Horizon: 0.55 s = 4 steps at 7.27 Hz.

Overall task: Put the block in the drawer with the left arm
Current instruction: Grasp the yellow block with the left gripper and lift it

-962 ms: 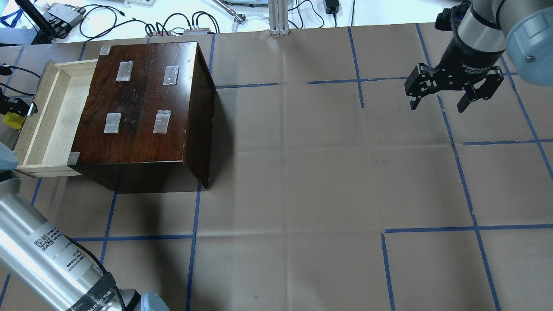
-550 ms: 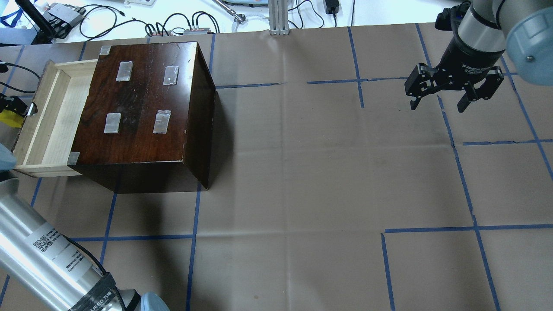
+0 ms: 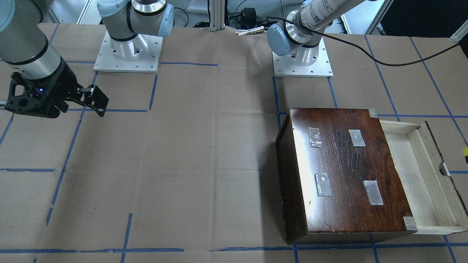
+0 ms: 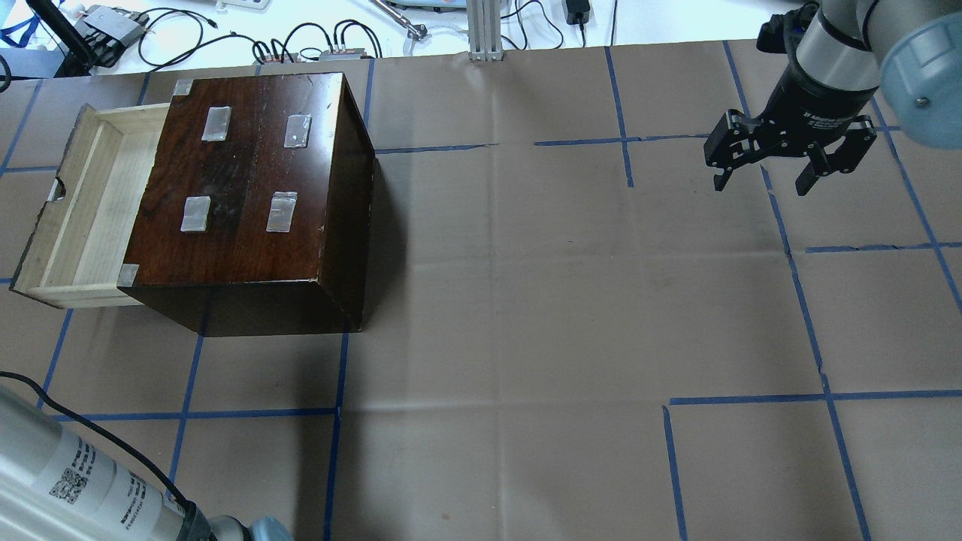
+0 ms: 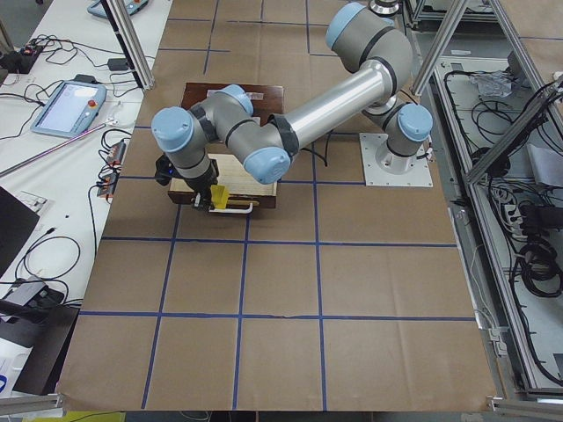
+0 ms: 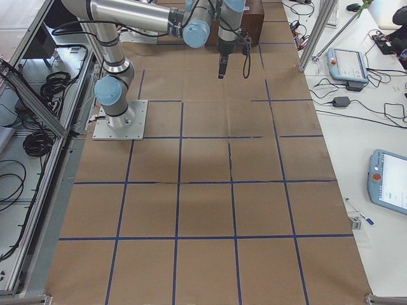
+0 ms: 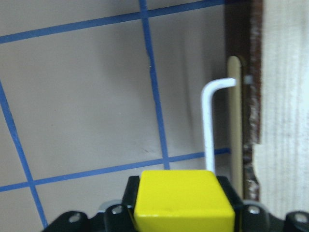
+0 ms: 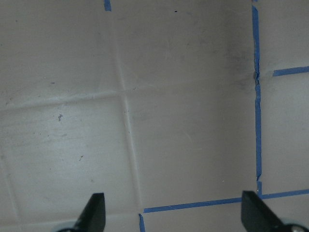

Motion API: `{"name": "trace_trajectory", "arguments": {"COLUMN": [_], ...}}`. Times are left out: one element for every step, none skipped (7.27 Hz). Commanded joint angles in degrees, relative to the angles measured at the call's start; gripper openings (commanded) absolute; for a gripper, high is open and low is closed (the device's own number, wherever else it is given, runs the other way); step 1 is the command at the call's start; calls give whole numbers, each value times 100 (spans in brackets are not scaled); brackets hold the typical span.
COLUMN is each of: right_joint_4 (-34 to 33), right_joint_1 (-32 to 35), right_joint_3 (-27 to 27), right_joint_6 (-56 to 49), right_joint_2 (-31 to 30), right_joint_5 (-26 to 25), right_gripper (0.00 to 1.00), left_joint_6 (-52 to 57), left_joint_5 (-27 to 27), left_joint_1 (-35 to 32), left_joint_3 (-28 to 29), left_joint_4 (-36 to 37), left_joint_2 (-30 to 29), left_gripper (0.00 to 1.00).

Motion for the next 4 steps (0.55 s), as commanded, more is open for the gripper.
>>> {"name": "trace_trajectory", "arguments": {"right_joint_4": [0, 0, 0, 0], "right_joint_1": [0, 0, 0, 0], "right_joint_3": [2, 2, 2, 2], "right_joint_6": [1, -8, 1, 1], "right_joint_2": [0, 8, 0, 0], "right_joint_5": [0, 0, 0, 0], "right_gripper": [100, 100, 100, 100], "left_joint_6": [-648, -660, -695, -704], "left_joint_5": [-45, -36, -45, -45], "left_joint_1": [-428, -552, -562, -562], "left_joint_3": [-953, -1226, -1437, -1526], "left_joint_4": [349, 744, 800, 958], "left_joint_2": [351, 255, 236, 193], "left_gripper": [0, 0, 0, 0]}}
